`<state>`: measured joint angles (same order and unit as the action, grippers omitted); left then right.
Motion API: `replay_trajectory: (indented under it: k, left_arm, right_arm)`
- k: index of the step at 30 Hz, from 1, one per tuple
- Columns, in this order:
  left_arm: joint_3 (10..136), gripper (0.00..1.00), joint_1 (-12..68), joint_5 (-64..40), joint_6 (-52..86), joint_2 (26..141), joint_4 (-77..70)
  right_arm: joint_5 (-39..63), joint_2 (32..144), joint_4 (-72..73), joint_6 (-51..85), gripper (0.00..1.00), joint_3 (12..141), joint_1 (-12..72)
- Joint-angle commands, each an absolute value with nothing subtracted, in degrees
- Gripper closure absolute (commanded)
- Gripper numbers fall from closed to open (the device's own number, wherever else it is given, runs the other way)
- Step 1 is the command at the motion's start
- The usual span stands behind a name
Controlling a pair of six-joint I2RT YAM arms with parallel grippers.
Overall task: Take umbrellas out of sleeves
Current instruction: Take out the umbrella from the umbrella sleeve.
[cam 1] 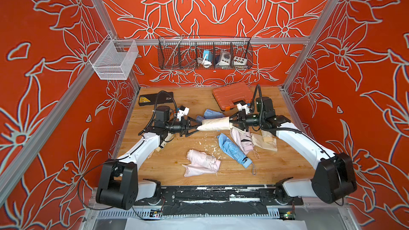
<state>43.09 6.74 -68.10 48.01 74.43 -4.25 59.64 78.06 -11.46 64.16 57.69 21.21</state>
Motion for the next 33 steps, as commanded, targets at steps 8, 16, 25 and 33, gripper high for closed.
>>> replay_trajectory:
  k: [8,16,25,33]
  left_arm:
    - [42.76,0.49,6.50,-69.52,48.52,73.21,-6.72]
    - [41.23,0.54,7.24,-69.28,51.36,72.77,-10.51]
    - [39.70,0.60,8.96,-68.64,52.64,71.88,-11.95]
    - [39.36,0.78,8.95,-68.21,52.65,71.59,-11.51]
  right_arm:
    - [62.40,74.16,-8.69,64.90,1.00,56.98,21.14]
    - [62.76,73.04,-8.08,65.57,1.00,55.95,21.04]
    - [62.67,71.75,-7.11,66.28,1.00,54.25,21.10]
    - [62.58,70.64,-6.59,66.71,1.00,53.14,21.14]
